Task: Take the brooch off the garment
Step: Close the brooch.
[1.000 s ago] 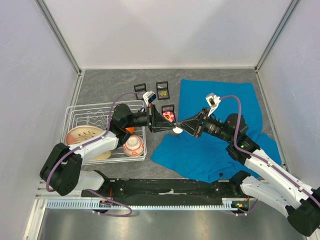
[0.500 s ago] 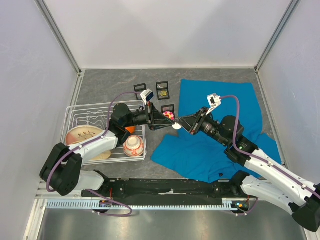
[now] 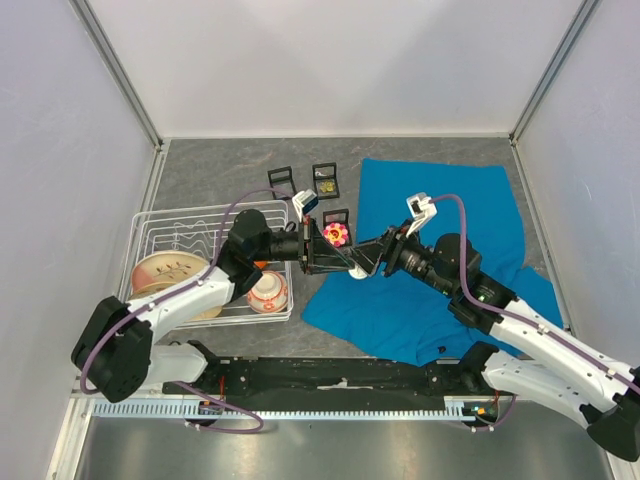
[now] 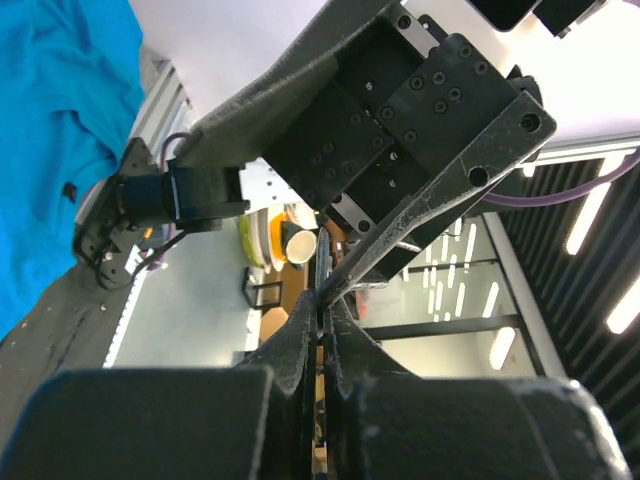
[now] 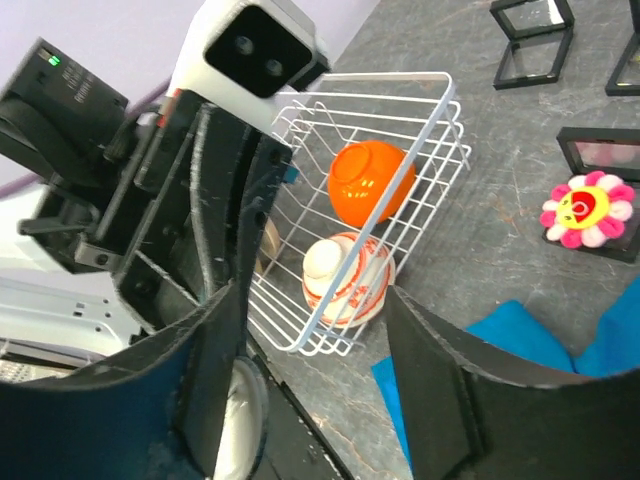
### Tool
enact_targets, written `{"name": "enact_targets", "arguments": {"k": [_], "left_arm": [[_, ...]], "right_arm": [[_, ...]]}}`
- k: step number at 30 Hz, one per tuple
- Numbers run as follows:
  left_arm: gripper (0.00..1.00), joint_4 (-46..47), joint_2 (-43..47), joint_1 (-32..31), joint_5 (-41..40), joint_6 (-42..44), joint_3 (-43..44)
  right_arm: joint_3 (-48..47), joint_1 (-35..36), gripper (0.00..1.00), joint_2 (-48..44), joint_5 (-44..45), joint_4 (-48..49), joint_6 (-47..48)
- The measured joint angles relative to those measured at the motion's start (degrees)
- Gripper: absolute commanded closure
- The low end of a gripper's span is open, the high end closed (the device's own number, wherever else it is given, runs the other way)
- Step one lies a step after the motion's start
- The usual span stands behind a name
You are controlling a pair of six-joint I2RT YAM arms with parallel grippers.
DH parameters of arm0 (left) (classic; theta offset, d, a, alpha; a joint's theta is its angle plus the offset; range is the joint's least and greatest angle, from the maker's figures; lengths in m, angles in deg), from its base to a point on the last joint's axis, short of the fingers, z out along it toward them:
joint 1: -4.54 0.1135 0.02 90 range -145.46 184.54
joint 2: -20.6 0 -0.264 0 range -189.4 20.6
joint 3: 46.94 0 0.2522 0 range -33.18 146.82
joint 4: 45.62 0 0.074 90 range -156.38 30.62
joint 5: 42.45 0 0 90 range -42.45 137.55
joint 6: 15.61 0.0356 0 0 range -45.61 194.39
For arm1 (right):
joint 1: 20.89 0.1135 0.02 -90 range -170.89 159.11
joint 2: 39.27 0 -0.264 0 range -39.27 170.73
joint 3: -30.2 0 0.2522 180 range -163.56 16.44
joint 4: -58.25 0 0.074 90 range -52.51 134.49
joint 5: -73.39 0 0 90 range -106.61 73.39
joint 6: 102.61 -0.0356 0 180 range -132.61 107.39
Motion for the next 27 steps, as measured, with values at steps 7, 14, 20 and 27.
{"name": "enact_targets", "arguments": {"k": [7, 14, 20, 27], "left_arm": [[0.98, -23.61, 4.85, 0.35, -3.21, 17.86, 6.10], [0.98, -47.47, 8.79, 5.90, -11.52, 27.34, 13.25], [0.98, -56.52, 12.37, 13.94, -12.20, 17.90, 13.73], [0.98, -65.66, 13.14, 14.93, -11.78, 4.81, 15.13]], "right_arm": [[-2.12, -4.50, 0.06, -2.64, -3.23, -9.44, 5.73], [-8.63, -7.32, 0.22, -0.22, -9.40, -12.35, 20.92], [-0.72, -1.90, 0.37, -2.32, -7.52, -2.62, 34.69], [2.62, 8.41, 0.44, -0.11, -2.12, 5.27, 53.20]]}}
